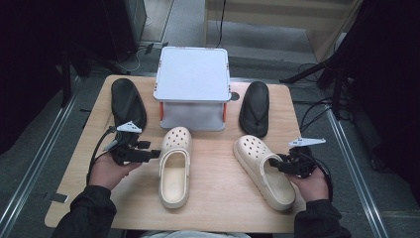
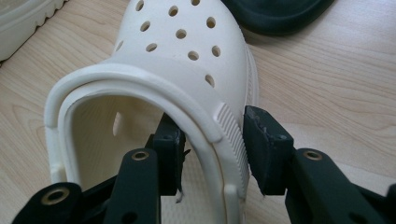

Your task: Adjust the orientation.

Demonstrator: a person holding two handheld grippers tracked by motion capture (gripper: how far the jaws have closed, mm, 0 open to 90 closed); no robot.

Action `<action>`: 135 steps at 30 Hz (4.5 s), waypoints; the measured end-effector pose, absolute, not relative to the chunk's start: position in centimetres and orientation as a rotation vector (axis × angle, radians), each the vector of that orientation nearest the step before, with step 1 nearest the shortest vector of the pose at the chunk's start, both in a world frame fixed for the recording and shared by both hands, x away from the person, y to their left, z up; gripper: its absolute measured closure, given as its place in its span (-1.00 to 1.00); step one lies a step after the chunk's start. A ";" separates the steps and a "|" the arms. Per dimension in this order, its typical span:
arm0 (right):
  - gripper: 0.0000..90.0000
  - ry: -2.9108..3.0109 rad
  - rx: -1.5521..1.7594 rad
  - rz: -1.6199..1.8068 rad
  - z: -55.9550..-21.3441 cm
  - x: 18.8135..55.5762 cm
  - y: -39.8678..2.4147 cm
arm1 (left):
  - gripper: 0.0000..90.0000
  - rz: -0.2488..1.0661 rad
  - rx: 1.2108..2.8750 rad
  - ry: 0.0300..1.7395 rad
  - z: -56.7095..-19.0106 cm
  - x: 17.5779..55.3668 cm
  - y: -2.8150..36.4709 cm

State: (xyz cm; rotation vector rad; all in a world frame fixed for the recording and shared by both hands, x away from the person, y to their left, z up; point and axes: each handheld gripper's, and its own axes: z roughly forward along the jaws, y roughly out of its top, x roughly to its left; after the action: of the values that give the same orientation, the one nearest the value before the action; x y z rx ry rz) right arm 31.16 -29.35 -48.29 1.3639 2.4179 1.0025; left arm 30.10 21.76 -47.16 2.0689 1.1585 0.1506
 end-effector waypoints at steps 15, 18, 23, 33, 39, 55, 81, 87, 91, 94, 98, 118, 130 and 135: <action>0.62 2.410 1.356 0.991 -47.7 30.9 -29.5 | -0.09 0.151 2.056 1.158 -47.1 30.1 22.0; 0.67 2.409 1.360 1.001 -47.6 30.8 -29.5 | -0.08 0.155 2.053 1.154 -47.1 30.1 22.0; 0.68 2.395 1.357 1.014 -47.2 30.8 -29.4 | -0.08 0.150 2.055 1.156 -47.1 30.1 22.0; 0.68 2.374 1.352 1.040 -45.9 30.6 -28.1 | -0.06 0.155 2.038 1.148 -47.0 30.0 22.0; 0.68 2.381 1.346 1.070 -44.9 30.8 -25.7 | -0.07 0.144 2.040 1.152 -47.0 30.1 22.1; 0.68 2.428 1.284 1.102 -43.4 32.6 -20.8 | -0.08 0.140 2.028 1.163 -47.0 30.1 22.1; 0.68 2.489 1.258 0.884 -46.0 33.4 -15.7 | 0.82 0.031 2.047 1.136 -47.6 31.0 22.2; 0.67 2.479 1.260 0.851 -46.6 33.3 -15.0 | 0.82 0.027 2.075 1.127 -48.4 31.4 21.4; 0.66 2.462 1.270 0.857 -46.8 33.2 -14.5 | 0.82 0.037 2.086 1.124 -48.6 31.6 21.2; 0.63 2.455 1.284 0.865 -46.9 33.1 -14.1 | 0.82 0.039 2.083 1.133 -48.7 31.7 21.3; 0.61 2.438 1.276 0.869 -47.2 33.0 -13.4 | 0.79 0.022 2.097 1.133 -49.0 31.7 21.1; 0.64 2.446 1.175 1.118 -44.1 31.4 -16.0 | 0.87 0.024 2.066 1.156 -48.7 31.7 22.1; 0.93 2.506 1.268 1.065 -47.5 34.4 -17.6 | 0.87 0.003 2.096 1.215 -49.9 32.4 22.2; 1.00 2.553 1.287 1.093 -48.3 34.9 -16.5 | 0.90 -0.015 2.120 1.201 -50.1 32.4 21.5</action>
State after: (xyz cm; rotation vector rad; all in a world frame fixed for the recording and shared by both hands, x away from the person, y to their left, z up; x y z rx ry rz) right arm 34.89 -16.53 -48.28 1.2870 2.5532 1.0927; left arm 32.35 21.48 -50.14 2.1195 1.2013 -0.0151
